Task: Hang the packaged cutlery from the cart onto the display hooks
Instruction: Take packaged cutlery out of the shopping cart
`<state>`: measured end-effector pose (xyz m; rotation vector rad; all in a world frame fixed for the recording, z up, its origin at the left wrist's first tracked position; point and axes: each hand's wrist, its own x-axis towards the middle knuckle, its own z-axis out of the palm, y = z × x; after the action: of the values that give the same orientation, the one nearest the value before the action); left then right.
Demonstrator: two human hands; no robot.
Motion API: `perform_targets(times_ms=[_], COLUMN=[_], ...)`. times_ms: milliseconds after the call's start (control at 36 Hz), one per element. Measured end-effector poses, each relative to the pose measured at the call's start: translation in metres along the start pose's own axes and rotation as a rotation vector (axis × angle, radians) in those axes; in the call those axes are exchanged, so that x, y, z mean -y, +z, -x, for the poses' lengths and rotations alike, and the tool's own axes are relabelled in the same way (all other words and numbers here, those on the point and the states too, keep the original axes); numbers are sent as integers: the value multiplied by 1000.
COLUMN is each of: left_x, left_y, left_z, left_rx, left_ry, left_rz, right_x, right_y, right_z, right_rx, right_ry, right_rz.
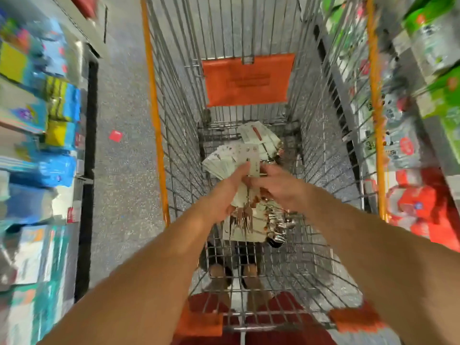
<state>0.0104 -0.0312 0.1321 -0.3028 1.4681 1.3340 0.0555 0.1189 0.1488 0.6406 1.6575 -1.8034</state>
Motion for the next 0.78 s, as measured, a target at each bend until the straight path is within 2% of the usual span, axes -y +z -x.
perform_targets(times_ms=[56, 111, 250, 306, 389, 528, 639, 778], left_x=[-15, -33, -70, -80, -90, -111, -112, -92], left_y=[-2, 1, 8, 11, 4, -1, -6, -16], left_z=[12, 27, 64, 76, 79, 129, 172, 224], left_rx=[91, 104, -70, -148, -215, -304, -271, -343], left_ry=[72, 97, 151, 155, 210, 370, 475, 569], left_rz=[88, 135, 79, 38, 97, 125, 64, 82], right_x=[25, 45, 89, 104, 124, 155, 173, 181], right_y=[0, 1, 3, 7, 17, 38, 64, 104], right_z=[14, 27, 44, 52, 68, 93, 111, 137], right_rx=[19, 34, -64, -48, -9, -38, -122, -124], right_ry=[-83, -133, -188, -220, -270, -278, -374, -468], right_rz=[54, 123, 202, 141, 88, -13, 21, 57])
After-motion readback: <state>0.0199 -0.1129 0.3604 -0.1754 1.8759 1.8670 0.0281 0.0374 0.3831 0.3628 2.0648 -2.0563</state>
